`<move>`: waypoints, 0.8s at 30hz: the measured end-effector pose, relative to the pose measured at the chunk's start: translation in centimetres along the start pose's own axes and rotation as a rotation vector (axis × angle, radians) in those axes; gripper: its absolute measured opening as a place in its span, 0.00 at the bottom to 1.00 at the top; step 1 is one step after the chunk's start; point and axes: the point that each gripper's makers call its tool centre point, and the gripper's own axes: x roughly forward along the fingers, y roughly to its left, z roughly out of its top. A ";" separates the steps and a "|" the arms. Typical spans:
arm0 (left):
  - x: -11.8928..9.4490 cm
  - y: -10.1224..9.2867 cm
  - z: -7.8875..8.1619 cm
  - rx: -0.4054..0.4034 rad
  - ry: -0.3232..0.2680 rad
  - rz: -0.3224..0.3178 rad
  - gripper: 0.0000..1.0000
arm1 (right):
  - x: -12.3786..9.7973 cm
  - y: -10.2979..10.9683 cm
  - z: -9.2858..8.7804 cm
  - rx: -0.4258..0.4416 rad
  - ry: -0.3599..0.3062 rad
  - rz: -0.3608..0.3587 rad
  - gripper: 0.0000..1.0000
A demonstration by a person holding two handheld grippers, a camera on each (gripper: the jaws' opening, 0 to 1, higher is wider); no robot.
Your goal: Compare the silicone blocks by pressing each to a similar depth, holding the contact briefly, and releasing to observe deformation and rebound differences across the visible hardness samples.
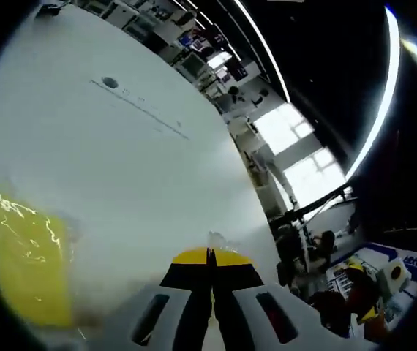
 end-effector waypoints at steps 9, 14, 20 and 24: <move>1.3 2.1 -0.1 -0.002 0.015 0.061 0.00 | 0.2 -0.1 -0.7 0.017 0.013 -0.003 0.49; 2.2 3.1 -0.2 0.024 0.048 0.094 0.00 | 0.4 -0.3 -1.0 0.028 0.012 -0.003 0.48; 2.8 4.5 -0.4 0.047 0.085 0.146 0.00 | 0.6 -0.2 -1.4 0.047 0.018 0.000 0.47; 3.1 4.8 -0.4 0.044 0.093 0.158 0.00 | 0.6 -0.4 -1.6 0.057 0.016 -0.005 0.47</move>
